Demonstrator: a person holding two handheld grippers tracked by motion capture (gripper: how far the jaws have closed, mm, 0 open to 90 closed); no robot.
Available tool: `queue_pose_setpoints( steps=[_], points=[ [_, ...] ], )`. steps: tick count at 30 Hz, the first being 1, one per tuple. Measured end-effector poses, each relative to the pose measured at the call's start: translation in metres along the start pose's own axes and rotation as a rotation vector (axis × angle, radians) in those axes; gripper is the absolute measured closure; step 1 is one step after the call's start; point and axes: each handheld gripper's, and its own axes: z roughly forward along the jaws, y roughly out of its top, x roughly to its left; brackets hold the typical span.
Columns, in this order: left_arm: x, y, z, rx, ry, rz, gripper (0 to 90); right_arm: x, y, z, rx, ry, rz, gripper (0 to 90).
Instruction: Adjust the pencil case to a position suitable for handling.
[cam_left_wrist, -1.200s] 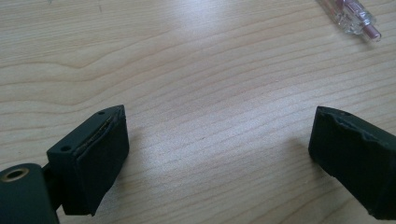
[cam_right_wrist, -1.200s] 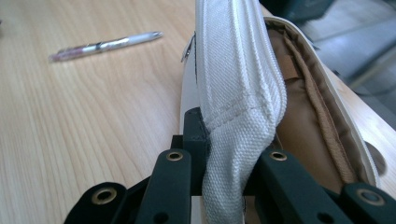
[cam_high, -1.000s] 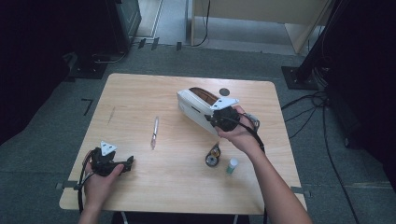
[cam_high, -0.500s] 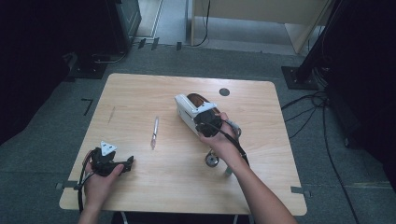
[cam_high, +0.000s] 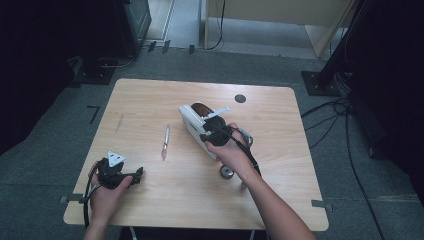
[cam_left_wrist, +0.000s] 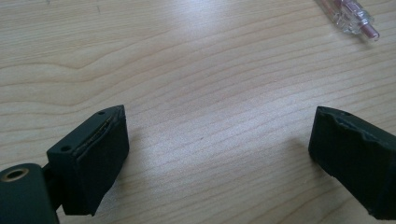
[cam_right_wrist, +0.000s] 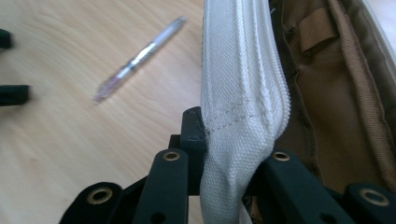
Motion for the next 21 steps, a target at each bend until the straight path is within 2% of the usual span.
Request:
queue_pose_setpoints(
  steps=[1,2,3,4,5,9,12,14,16,21],
  points=[
    [0.000,0.000,0.000,0.000,0.000,0.000,5.2,0.001,0.000,0.001,0.006,0.026,0.016,76.9],
    [0.000,0.000,0.000,0.000,0.000,0.000,5.2,0.002,0.000,0.002,0.014,0.048,0.013,75.1],
    [0.000,0.000,0.000,0.000,0.000,0.000,5.2,0.006,-0.002,0.006,0.046,0.074,-0.002,70.1],
    [0.000,0.000,0.000,0.000,0.000,0.000,5.2,0.006,-0.002,0.006,0.046,0.074,-0.002,70.1],
    [0.000,0.000,0.000,0.000,0.000,0.000,5.2,0.010,-0.003,0.011,0.068,0.086,-0.011,67.2],
    [0.000,0.000,0.000,0.000,0.001,0.000,5.2,0.013,-0.005,0.014,0.073,0.100,-0.005,63.6],
    [0.000,0.000,0.000,0.000,-0.001,0.000,5.2,0.013,-0.005,0.012,0.061,0.107,0.000,56.6],
    [0.000,0.000,0.000,-0.001,0.000,0.000,5.2,0.014,-0.005,0.008,0.034,0.099,-0.003,53.1],
    [0.000,0.000,0.000,0.000,0.000,0.001,5.2,0.012,-0.004,0.001,0.009,0.115,0.001,49.3],
    [0.000,0.000,0.000,0.000,0.000,0.001,5.2,0.008,-0.005,-0.025,-0.068,0.148,0.000,46.4]
  ],
)
